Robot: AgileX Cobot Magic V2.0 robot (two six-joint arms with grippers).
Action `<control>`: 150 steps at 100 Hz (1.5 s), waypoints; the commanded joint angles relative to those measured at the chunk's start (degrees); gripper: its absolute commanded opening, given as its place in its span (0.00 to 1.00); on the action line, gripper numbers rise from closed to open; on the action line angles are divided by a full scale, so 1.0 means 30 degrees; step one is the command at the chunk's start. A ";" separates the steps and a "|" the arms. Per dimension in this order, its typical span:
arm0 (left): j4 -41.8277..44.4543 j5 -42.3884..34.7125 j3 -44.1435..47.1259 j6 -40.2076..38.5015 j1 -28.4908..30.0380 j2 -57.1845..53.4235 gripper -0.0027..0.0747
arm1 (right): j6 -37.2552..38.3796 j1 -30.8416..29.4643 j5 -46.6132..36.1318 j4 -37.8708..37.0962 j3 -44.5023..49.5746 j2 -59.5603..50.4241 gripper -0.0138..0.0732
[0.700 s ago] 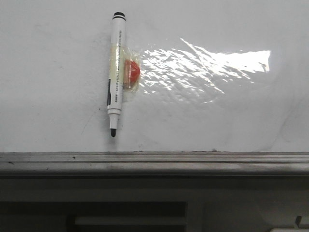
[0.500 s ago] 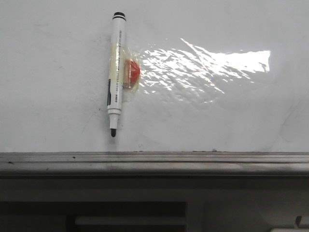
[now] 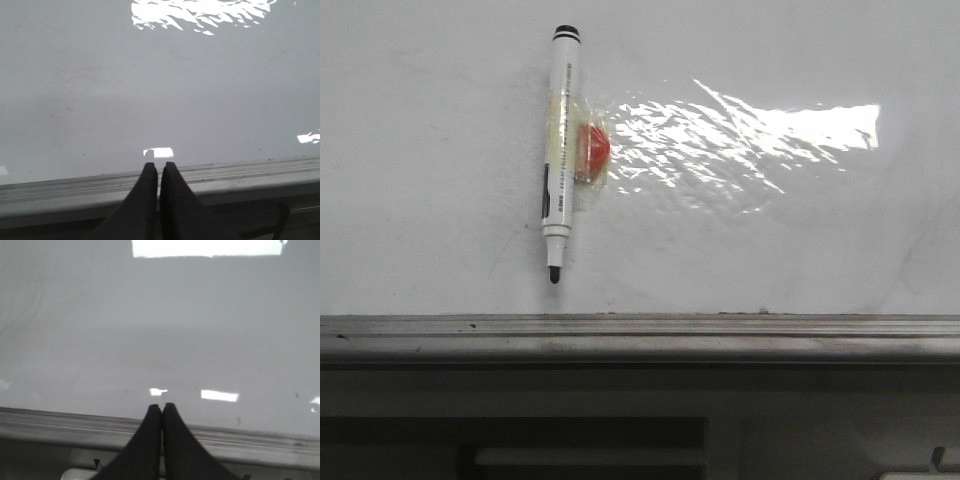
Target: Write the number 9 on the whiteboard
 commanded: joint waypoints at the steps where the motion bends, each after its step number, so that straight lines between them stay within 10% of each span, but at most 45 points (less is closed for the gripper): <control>1: -0.0180 -0.0793 0.0362 -0.0141 0.0008 -0.0530 0.01 | -0.0204 -0.0084 -0.0348 -0.0206 0.0546 -0.0383 0.09; 22: -0.0779 -0.1089 0.0362 -0.0141 0.0008 -0.0530 0.01 | -0.0204 -0.0084 -0.3896 -0.2750 0.0546 -0.0383 0.09; 59: -1.4795 -0.4790 0.0362 -0.0141 0.0008 -0.0530 0.01 | 0.1666 -0.0050 -1.7668 -0.1255 0.0546 -0.0383 0.09; 86: -1.4918 -0.4790 0.0362 -0.0141 0.0008 -0.0530 0.01 | 0.5034 -0.0050 -1.7589 -0.0925 0.0546 -0.0383 0.09; 114: -1.7796 -0.6779 0.0016 0.0174 0.0008 -0.0530 0.01 | 0.5234 -0.0050 -0.7842 0.5311 -0.2257 -0.0345 0.09; 150: -0.8063 0.0695 -0.7281 0.2614 0.0008 0.5547 0.03 | -0.1201 -0.0050 0.6273 0.3949 -1.0033 0.4648 0.10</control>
